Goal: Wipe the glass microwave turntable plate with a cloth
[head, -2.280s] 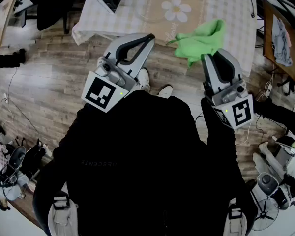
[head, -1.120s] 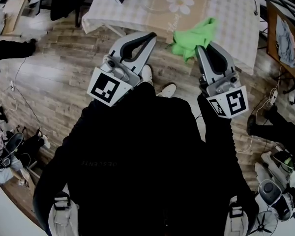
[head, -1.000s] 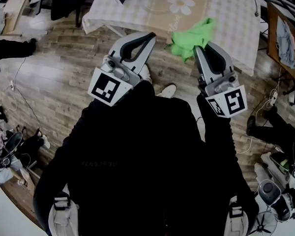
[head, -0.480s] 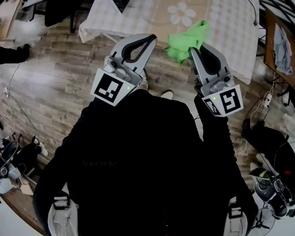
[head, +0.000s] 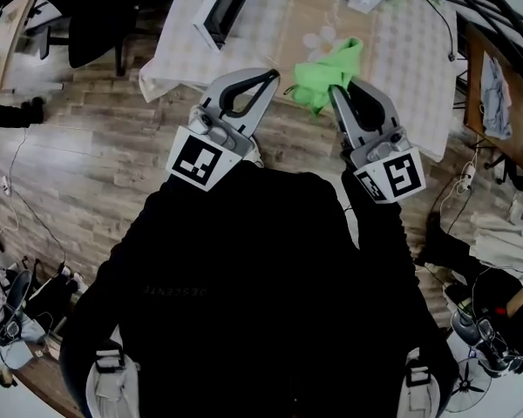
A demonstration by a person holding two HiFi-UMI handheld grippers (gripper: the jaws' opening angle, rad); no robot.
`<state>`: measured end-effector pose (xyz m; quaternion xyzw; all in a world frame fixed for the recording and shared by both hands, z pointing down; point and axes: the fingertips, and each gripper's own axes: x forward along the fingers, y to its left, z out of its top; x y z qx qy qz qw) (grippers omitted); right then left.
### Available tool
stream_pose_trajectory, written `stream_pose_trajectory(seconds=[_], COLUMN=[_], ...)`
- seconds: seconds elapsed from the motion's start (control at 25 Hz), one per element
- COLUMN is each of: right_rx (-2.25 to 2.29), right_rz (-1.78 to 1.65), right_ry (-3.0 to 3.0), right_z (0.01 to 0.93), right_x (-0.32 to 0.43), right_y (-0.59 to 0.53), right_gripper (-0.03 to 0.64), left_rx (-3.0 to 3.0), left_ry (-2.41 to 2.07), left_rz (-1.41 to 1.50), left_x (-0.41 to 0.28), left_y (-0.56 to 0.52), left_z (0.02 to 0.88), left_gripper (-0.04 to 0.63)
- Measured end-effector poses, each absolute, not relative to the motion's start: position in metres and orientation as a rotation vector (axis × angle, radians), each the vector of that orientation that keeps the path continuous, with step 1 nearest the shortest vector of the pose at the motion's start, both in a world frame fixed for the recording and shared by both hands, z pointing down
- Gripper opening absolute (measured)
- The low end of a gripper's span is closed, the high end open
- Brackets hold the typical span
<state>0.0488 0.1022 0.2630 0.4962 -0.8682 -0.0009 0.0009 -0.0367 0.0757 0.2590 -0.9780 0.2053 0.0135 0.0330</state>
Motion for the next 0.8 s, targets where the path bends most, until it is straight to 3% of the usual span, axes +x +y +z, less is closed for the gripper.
stream_pose_trajectory(seconds=[0.8], right_rx=[1.512], right_rz=[0.106], right_ry=[-2.676], right_z=[0.304], right_x=[0.056], right_y=[-0.006], right_gripper=[0.058], left_rx=[-3.052], left_ry=[0.73], left_rz=[-0.002], left_x=[-0.038], left_y=[-0.027], left_z=[0.303], left_gripper=[0.02])
